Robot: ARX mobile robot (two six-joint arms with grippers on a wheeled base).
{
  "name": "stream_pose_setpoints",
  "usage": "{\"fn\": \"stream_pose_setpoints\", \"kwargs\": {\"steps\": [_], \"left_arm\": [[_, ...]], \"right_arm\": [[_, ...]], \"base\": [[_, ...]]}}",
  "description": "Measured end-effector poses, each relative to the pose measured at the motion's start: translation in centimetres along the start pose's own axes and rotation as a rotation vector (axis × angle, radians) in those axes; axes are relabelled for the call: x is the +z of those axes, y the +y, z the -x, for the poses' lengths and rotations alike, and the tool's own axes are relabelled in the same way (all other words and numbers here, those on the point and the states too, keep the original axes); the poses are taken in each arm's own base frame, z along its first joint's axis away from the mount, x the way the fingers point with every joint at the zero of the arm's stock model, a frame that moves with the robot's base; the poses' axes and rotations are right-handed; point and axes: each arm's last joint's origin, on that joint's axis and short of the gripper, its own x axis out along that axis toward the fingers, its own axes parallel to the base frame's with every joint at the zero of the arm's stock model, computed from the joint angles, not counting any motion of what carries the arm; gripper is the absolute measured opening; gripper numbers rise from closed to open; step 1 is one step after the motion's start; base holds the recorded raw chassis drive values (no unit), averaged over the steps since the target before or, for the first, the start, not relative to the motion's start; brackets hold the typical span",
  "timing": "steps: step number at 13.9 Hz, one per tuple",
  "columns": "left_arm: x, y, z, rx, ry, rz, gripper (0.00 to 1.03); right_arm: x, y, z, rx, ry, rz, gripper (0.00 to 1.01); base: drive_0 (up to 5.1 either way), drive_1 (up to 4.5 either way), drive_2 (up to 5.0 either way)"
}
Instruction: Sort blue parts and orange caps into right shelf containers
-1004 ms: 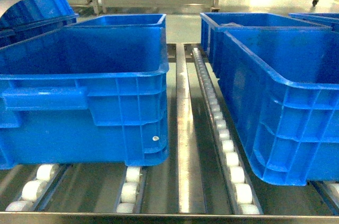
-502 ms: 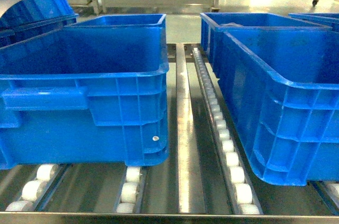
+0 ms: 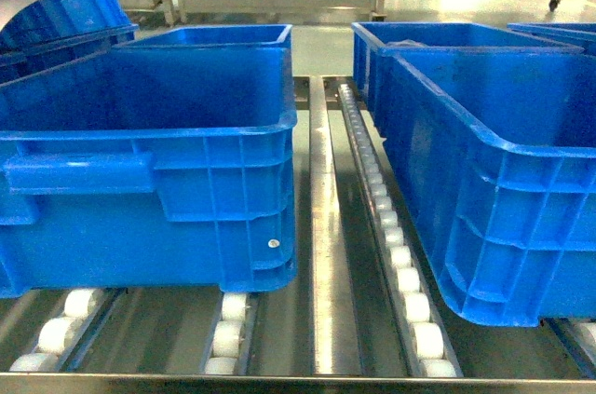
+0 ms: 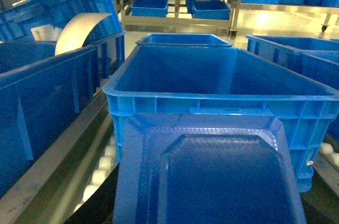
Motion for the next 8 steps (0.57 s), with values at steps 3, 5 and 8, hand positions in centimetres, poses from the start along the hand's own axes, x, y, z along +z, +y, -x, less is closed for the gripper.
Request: {"fn": "stream_pose_setpoints", "kwargs": {"steps": [3,5,8], "left_arm": [[0.00,0.00,0.00,0.000,0.000,0.000,0.41],[0.00,0.00,0.00,0.000,0.000,0.000,0.41],[0.00,0.00,0.00,0.000,0.000,0.000,0.41]], "right_arm": [[0.00,0.00,0.00,0.000,0.000,0.000,0.43],[0.00,0.00,0.00,0.000,0.000,0.000,0.43],[0.00,0.00,0.00,0.000,0.000,0.000,0.43]], "base": [[0.0,0.00,0.0],[0.0,0.00,0.0],[0.0,0.00,0.0]]}}
